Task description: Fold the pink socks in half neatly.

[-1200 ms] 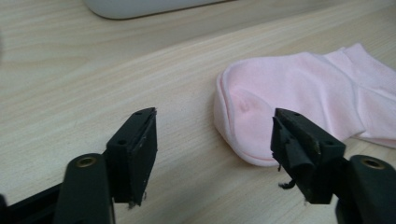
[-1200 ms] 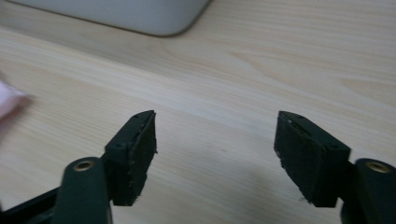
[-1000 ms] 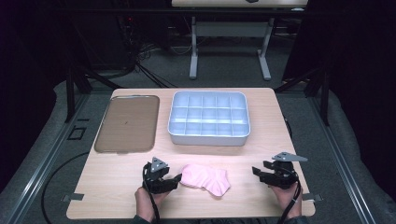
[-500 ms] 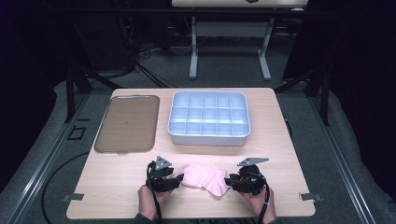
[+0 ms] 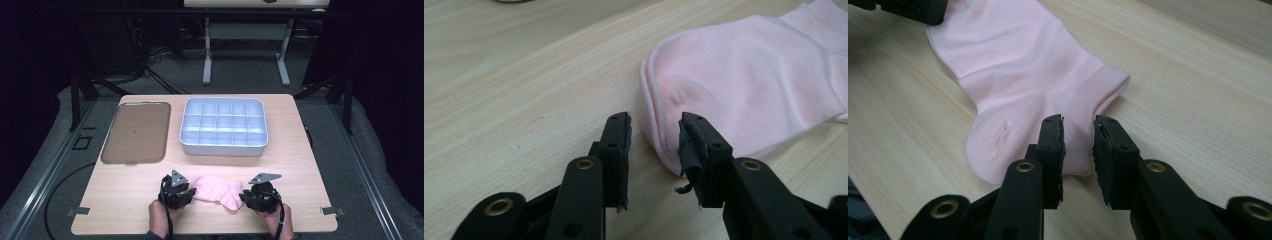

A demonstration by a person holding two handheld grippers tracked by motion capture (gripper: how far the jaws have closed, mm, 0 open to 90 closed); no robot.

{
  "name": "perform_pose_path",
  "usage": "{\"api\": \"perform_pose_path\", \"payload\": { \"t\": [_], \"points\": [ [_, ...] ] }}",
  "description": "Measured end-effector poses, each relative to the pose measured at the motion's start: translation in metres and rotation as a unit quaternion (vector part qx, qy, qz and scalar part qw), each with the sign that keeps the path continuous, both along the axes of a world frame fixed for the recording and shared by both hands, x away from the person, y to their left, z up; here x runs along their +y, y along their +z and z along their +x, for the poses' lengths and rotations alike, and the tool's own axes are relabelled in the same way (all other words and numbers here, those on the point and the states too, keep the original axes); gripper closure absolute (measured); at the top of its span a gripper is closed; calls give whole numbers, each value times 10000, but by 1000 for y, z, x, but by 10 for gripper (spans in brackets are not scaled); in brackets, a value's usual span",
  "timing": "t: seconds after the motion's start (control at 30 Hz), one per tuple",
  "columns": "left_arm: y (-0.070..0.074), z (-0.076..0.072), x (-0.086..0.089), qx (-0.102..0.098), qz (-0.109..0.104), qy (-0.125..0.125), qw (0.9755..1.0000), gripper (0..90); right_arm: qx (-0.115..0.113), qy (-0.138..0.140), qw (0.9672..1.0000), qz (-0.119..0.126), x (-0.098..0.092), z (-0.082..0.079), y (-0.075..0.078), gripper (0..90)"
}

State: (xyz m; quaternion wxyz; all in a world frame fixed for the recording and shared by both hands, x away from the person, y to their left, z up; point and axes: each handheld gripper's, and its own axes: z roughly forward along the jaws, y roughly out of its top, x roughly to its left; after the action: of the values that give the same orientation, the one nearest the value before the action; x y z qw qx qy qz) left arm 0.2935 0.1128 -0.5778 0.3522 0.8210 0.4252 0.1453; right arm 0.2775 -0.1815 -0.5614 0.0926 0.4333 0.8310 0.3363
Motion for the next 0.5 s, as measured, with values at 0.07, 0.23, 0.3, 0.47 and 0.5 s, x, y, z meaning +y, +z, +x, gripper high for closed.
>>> {"api": "perform_pose_path", "payload": {
  "t": [0.07,0.23,0.3,0.47,0.5],
  "points": [
    [0,-1,-1,-15,9,-52,10000,685,-12,42,10000,24,2,0,-2,753],
    [-1,-4,-2,-70,-43,-106,9999,760,-101,225,9996,-171,4,-1,-5,764],
    [-1,-4,-2,-85,-12,-140,9999,793,-151,281,9993,-193,4,-1,-5,767],
    [-2,-7,-5,-140,-35,-117,9998,839,-138,449,9983,-344,2,2,-5,779],
    [-2,-9,-4,-72,-113,-91,9999,840,-171,496,9978,-413,1,3,-4,780]
  ]
}}
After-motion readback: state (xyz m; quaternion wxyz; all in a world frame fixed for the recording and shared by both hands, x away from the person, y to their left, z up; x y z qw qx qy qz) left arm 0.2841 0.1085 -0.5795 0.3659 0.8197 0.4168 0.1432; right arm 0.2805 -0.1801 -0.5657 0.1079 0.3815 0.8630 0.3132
